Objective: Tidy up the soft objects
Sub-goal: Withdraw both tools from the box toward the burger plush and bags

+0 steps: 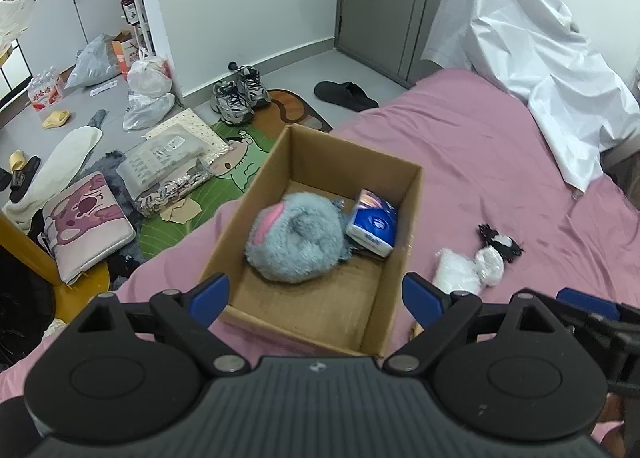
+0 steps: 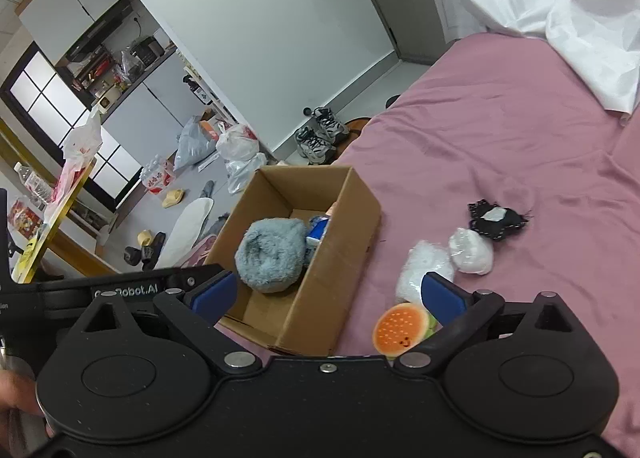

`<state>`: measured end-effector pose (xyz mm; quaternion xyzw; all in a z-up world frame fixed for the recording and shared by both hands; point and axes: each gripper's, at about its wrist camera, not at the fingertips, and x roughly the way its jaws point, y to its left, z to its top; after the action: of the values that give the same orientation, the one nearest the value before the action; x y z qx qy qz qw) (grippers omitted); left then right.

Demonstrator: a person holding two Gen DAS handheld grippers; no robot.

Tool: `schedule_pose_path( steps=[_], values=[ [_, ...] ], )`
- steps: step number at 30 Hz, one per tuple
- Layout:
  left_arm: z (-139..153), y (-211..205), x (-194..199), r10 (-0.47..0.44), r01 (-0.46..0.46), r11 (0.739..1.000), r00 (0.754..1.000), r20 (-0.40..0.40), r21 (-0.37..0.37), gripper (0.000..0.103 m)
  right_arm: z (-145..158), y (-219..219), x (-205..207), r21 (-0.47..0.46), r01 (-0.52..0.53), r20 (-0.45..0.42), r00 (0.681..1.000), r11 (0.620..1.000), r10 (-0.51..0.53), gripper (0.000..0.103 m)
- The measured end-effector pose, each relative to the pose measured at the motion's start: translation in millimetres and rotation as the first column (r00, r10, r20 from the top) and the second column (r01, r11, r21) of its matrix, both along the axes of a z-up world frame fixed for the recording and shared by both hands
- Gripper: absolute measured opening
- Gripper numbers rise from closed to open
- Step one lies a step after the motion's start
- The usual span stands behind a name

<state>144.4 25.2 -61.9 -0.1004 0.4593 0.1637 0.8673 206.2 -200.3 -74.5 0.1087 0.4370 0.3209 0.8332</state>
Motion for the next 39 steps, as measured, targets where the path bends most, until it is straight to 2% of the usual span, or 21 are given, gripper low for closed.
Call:
schedule_pose_path(
  steps=[8,11,16,29,39],
  values=[
    [7.1,-21.2,-6.5,-0.015,0.014,1.0,1.0,0.012,0.012,0.092,4.7,-28.0,1.1,0.001,0.047,0.014,0.999,0.999,-0.047,0.101],
    [9.1,-30.7,-8.1,-0.024,0.024,1.0,1.0,0.014,0.018,0.099,5.8,-41.9,2.4,0.021,0.063,0.01,0.998,0.998,-0.063,0.102],
    [9.6,-45.5,-9.1,-0.036,0.036,0.999,0.999,0.017,0.024,0.103,7.0,-58.4,3.5,0.043,0.052,0.022,0.998,0.998,-0.053,0.103],
    [2.4,-72.4,-3.2,-0.036,0.036,0.999,0.999,0.007,-0.005,0.103,-6.9,-97.9,15.7,0.078,0.153,-0.04,0.988,0.985,-0.151,0.103],
    [-12.6,-95.2,4.7,-0.077,0.077,0.997,0.997,0.018,-0.008,0.102,-23.6,-110.4,24.3,0.076,0.233,-0.089,0.97,0.97,-0.226,0.103]
  ],
)
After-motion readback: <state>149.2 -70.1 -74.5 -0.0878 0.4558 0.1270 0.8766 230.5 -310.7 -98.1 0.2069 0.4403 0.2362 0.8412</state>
